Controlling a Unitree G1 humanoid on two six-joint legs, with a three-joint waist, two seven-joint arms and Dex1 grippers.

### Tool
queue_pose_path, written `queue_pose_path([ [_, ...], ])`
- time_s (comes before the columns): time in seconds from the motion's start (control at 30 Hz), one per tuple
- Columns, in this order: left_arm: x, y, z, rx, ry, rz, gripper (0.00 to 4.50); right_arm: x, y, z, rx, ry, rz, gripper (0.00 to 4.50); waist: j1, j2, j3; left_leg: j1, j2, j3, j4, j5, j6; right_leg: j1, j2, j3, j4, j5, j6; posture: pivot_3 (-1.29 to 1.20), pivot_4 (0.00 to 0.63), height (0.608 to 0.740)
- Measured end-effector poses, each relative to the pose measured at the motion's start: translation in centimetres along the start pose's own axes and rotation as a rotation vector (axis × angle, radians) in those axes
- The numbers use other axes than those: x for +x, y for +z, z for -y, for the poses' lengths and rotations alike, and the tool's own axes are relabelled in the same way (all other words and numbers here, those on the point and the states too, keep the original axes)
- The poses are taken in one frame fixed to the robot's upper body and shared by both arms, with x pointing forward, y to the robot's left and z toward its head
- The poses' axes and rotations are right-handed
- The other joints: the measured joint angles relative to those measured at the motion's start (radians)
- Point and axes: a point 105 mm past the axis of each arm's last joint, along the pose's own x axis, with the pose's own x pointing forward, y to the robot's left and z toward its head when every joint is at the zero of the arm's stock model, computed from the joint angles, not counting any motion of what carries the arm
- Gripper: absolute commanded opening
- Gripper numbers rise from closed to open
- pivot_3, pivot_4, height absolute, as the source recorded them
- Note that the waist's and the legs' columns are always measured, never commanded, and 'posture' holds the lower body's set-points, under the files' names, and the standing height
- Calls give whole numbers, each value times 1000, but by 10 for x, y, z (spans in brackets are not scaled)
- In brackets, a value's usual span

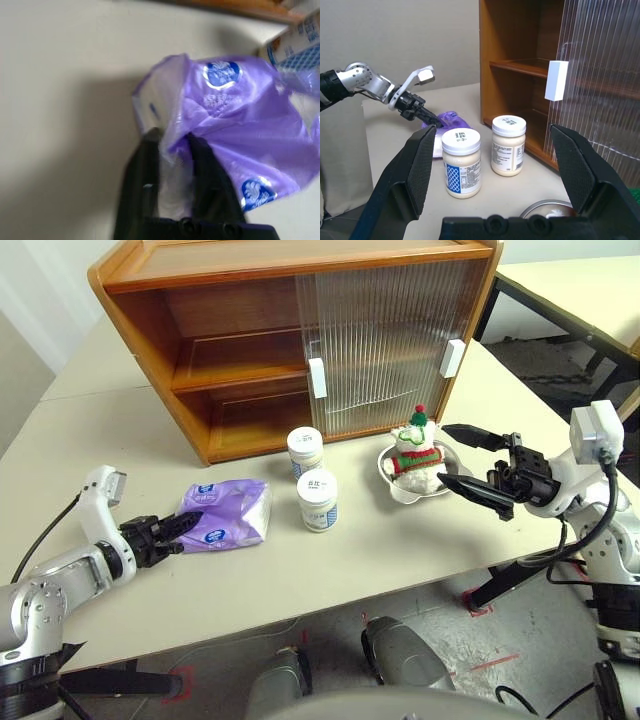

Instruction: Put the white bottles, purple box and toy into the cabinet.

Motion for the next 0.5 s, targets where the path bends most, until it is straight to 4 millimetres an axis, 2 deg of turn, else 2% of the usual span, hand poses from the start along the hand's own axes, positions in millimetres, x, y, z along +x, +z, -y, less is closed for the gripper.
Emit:
queue_pose_path([
  [0.13, -5, 20, 4, -46, -36, 108, 6, -1, 0, 0, -6, -3, 2, 4500, -1, -2, -1, 0, 0, 0, 0, 0, 0, 0, 0, 0, 0, 0, 1, -321, 62, 740],
  [0.3, -16, 71, 26, -55, -108, 312, 6, 0, 0, 0, -4, 0, 6, 4500, 5, -4, -2, 0, 0, 1, 0, 6, 9, 6, 0, 0, 0, -1, 1, -307, 67, 740],
  [0.5, -11, 94, 51, -114, -185, 406, 6, 3, 0, 1, -4, 14, 6, 4500, 14, -5, -2, 3, 0, 1, -1, 7, 10, 10, 1, 0, 0, -3, 2, -300, 65, 740],
])
